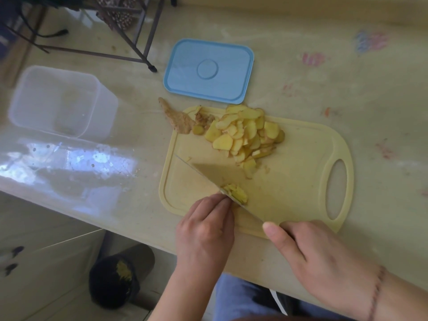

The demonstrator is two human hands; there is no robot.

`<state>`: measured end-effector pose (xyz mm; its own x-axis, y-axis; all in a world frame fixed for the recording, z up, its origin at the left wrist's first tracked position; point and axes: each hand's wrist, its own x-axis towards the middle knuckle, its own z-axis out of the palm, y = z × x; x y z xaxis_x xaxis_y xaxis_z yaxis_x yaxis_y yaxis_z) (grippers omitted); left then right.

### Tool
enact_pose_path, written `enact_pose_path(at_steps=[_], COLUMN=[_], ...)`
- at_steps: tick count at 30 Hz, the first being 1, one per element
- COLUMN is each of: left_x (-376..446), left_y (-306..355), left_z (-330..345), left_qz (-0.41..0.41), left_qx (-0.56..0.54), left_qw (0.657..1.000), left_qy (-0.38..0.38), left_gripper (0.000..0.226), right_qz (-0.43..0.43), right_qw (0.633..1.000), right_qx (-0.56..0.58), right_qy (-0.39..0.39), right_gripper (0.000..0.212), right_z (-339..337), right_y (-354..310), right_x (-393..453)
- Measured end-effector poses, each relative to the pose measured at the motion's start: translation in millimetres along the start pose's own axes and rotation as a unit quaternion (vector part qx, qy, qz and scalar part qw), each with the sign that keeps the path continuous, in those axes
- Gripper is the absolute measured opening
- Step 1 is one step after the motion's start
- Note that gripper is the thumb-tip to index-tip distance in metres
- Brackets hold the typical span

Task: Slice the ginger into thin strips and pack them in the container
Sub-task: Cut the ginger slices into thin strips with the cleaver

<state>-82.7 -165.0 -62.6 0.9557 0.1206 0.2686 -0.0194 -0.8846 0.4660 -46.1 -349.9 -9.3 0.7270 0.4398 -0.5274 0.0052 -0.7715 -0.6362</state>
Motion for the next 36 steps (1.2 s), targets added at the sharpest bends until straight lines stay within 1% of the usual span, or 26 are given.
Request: enact_pose_path(at_steps=[4,10,14,22,28,32,36], left_x=[-4.8,-7.6,-5.9,-4.9,-4.1,-3.0,-3.5], left_y=[1.5,0.6,-1.0,-2.2,-2.9,-3.4,-3.4], left_z=[0.6,4.6,3.7,2.4,3.6,2.3,2.5], left_qz=[-0.008,-0.014,0.0,0.004,0.001,0.004,0.001], left_qx=[-0.017,-0.019,-0.016,-0.024,-0.029,-0.032,-0.023], left_qw=[1.0,0.999,1.0,1.0,1.0,0.999,1.0], left_qy=[0.006,0.03,0.024,0.005,0.007,0.011,0.008], left_gripper=[0.03,0.019,0.009,0.012,0.013,0.011,0.01], right_qz=[-0.005,0.004,0.002,0.005,0.004,0.008,0.01], right_qw=[1.0,1.0,1.0,1.0,0.999,1.0,1.0], right_qx=[0.005,-0.013,-0.02,-0.024,-0.046,-0.014,-0.017], right_qy=[-0.004,-0.013,-0.004,-0.013,0.001,-0.002,-0.003], right_gripper=[0.075,0.077,0.077,0.077,0.077,0.074,0.074], right_z=[-8.4,-9.7,-6.9,-6.8,0.8,-1.6,-6.3], right_y=[-6.2,-11.7,-8.9,-6.7,-4.1,-4.4,-4.4], right_x=[-7.5,-14.3,-14.5,-11.0,0.4,-4.5,-12.0])
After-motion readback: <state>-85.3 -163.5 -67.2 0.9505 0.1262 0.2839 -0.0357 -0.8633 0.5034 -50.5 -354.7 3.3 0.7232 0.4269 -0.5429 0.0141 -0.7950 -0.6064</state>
